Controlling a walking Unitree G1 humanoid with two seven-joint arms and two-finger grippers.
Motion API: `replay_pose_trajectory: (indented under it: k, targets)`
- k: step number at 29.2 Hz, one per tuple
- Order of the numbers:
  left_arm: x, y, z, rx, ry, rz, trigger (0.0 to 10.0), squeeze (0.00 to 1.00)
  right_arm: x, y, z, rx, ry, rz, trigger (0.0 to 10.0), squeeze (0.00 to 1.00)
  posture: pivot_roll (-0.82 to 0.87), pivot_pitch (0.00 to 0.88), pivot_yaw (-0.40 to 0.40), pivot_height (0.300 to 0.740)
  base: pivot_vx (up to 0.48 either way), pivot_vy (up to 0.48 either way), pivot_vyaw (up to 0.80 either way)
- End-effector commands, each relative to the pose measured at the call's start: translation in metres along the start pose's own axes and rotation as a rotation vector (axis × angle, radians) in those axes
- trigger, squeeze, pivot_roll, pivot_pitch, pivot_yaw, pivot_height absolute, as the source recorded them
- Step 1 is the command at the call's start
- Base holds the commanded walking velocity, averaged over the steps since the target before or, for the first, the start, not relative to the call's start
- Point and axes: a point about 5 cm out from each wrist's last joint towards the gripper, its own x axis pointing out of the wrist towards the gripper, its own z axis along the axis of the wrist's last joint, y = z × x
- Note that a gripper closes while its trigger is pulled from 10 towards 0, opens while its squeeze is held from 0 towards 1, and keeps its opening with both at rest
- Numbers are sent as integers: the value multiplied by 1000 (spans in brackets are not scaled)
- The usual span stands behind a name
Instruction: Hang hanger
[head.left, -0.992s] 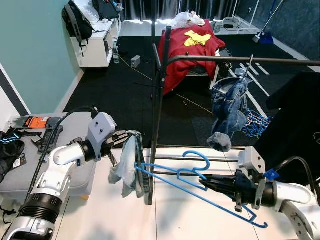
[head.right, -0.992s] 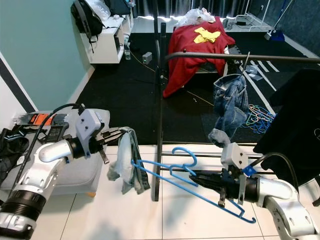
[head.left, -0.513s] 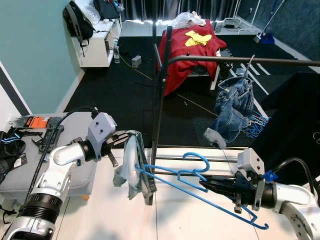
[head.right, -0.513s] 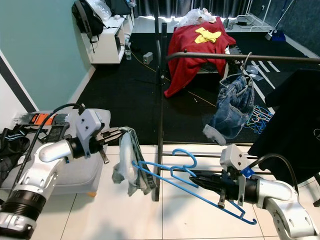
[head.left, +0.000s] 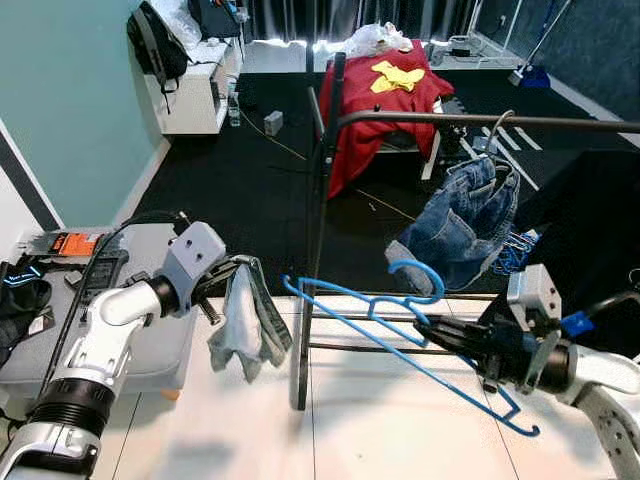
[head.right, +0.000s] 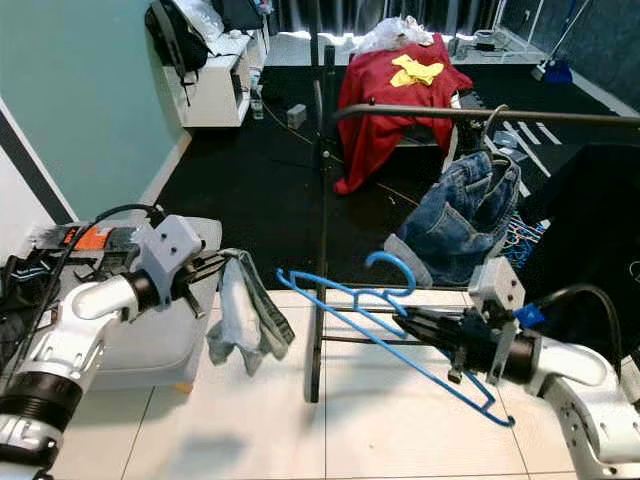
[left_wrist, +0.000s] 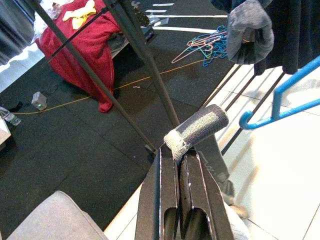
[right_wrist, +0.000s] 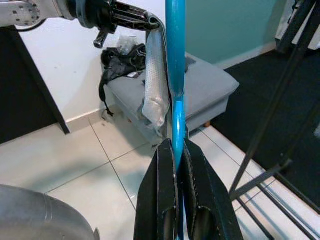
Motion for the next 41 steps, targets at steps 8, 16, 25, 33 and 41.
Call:
replay_pose_trajectory:
  k: [8,16,25,33,41]
  targets:
    - [0,10,8,-15,-26,26,10000,0,-10,13,-16,57,78,48,10000,0,-74,64,38,740,0,0,0]
    - [5,17,17,-17,-43,78,10000,0,-9,17,-26,92,111,55,10000,0,-71,65,35,740,0,0,0]
    - [5,22,20,3,-45,112,10000,0,-10,21,-32,118,122,70,10000,0,-68,70,36,740,0,0,0]
    - [3,33,27,44,-47,143,10000,0,-10,16,-27,87,92,28,10000,0,-69,79,35,740,0,0,0]
    - [-14,52,36,105,-32,84,10000,0,-8,7,-11,57,9,-16,10000,0,-67,82,35,740,0,0,0]
